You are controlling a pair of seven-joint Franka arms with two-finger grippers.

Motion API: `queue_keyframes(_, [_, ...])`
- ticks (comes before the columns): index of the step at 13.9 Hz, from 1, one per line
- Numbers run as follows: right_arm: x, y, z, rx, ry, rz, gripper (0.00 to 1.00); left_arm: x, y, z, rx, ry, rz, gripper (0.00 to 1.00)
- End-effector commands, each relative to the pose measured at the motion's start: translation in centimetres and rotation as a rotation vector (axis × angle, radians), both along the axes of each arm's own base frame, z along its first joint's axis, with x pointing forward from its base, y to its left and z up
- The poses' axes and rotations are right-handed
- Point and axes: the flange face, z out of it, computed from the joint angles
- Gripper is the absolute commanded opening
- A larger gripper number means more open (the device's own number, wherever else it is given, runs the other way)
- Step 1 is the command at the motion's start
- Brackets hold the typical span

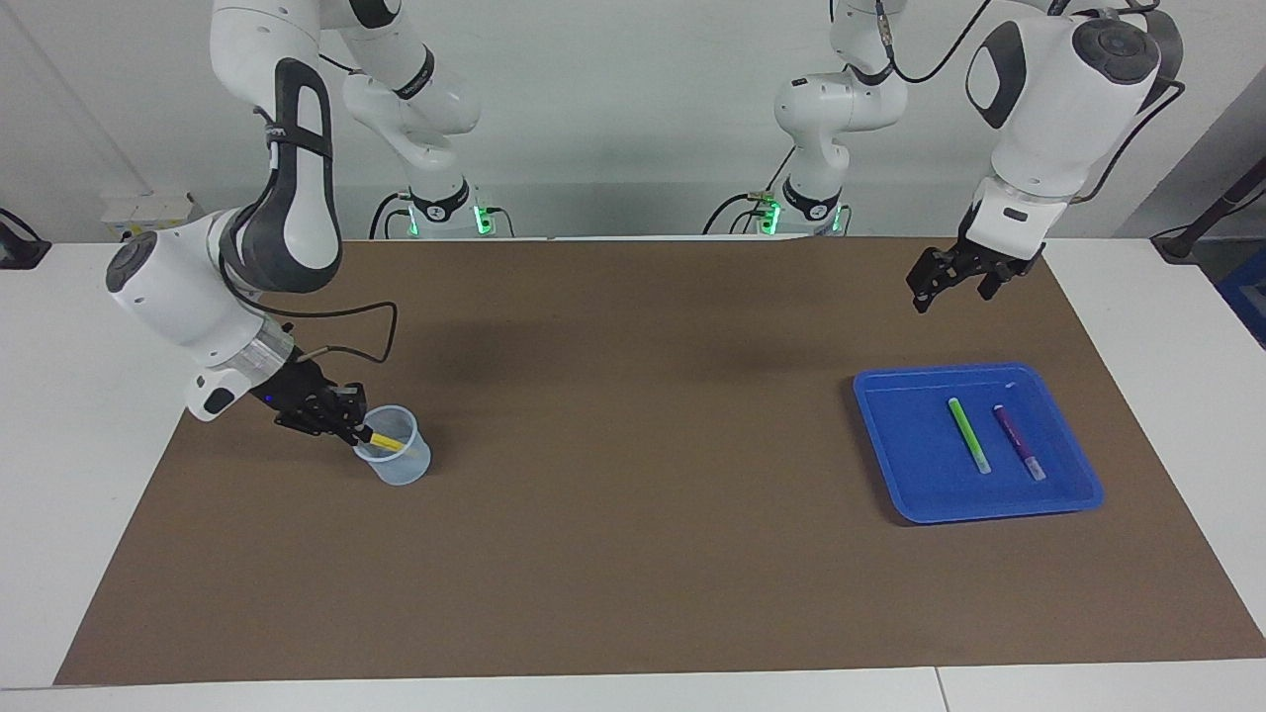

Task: Right arm passes pens to left for tray arrangement
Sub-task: 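Reach the right gripper into the cup and grasp the yellow pen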

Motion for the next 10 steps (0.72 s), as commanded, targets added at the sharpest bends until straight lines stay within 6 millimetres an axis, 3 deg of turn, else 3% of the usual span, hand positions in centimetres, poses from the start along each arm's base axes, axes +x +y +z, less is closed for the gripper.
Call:
queue_keyframes(1, [0.3, 1.4, -0.1, 0.012, -0.009, -0.011, 0.00, -0.4, 0.1, 0.2, -0.011, 0.006, 0.000, 1.00])
queue_keyframes(5, [1.3, 5.9, 2.2, -0.004, -0.008, -0.004, 0.00, -0.5, 0.1, 0.1, -0.011, 0.012, 0.000, 1.00])
queue_keyframes(10, [1.5, 5.3, 5.3, -0.057, 0.003, 0.042, 0.00, -0.5, 0.0, 0.1, -0.011, 0.012, -0.001, 1.00])
